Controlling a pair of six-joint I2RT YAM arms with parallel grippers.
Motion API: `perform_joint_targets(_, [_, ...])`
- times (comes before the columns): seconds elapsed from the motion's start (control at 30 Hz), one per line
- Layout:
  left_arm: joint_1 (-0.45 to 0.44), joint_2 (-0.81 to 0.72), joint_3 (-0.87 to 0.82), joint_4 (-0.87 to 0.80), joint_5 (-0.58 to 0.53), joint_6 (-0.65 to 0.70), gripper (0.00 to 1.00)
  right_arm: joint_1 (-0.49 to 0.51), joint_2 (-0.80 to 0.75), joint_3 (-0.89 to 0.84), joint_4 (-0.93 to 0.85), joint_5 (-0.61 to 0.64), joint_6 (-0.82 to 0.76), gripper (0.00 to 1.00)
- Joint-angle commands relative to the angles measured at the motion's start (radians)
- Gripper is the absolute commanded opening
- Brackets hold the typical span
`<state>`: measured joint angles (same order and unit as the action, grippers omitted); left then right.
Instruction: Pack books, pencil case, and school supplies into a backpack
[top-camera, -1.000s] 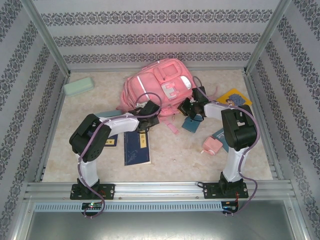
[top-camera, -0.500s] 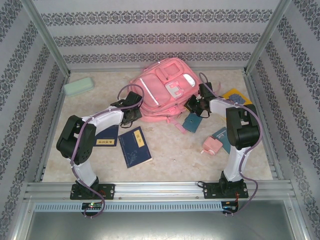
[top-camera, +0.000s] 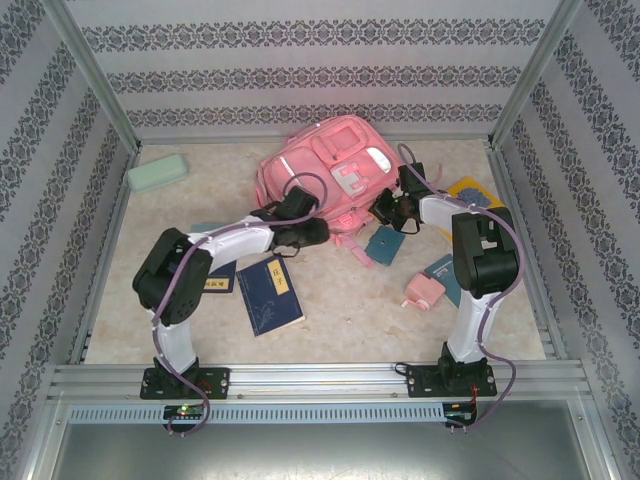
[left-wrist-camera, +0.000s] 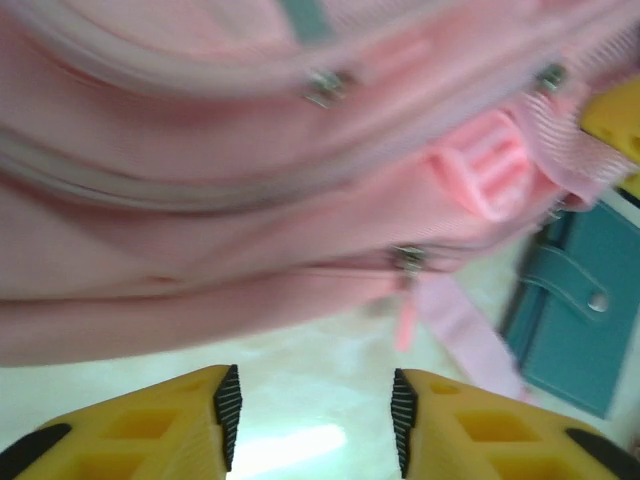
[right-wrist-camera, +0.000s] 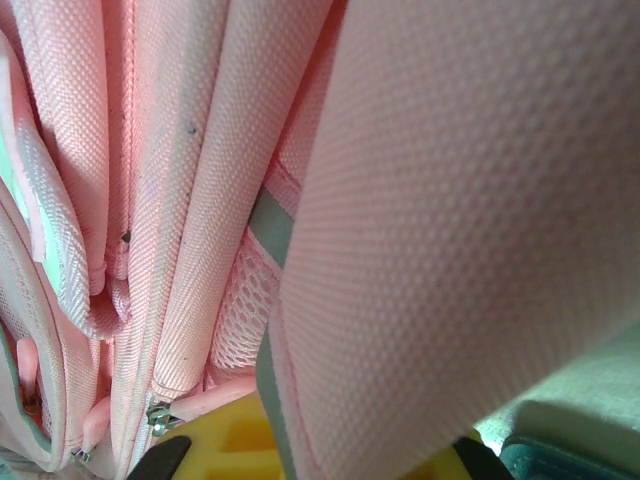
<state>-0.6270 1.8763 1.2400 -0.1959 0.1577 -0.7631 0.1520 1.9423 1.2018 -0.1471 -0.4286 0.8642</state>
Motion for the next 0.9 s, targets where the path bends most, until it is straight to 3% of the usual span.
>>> perform_joint_targets(0.0, [-0.031, 0.058, 0.018, 0.097, 0.056, -0.062, 0.51, -0.013, 0.005, 0.036, 0.087, 0.016, -0.008, 0.00])
perform_joint_targets(0.13, [-0.053, 0.106, 0.019, 0.165, 0.067, -0.114, 0.50, -0.007, 0.010, 0.038, 0.091, 0.014, -0.005, 0.00])
perform_joint_targets(0.57, [-0.062, 0.208, 0.084, 0.158, 0.013, -0.161, 0.41, 0.000, 0.009, 0.035, 0.094, 0.010, -0.002, 0.00])
perform_joint_targets(0.67, [-0.062, 0.218, 0.093, 0.148, -0.009, -0.173, 0.26, -0.001, 0.007, 0.033, 0.093, 0.011, -0.004, 0.00])
perform_joint_targets(0.73, [-0.062, 0.213, 0.098, 0.132, -0.032, -0.182, 0.06, 0.000, 0.008, 0.033, 0.093, 0.009, -0.004, 0.00])
perform_joint_targets(0.77, [-0.062, 0.206, 0.099, 0.124, -0.042, -0.183, 0.00, 0.000, 0.007, 0.034, 0.091, 0.008, -0.006, 0.00])
perform_joint_targets(0.87, [-0.061, 0.172, 0.106, 0.065, -0.075, -0.181, 0.00, -0.004, 0.007, 0.040, 0.083, 0.010, -0.010, 0.00])
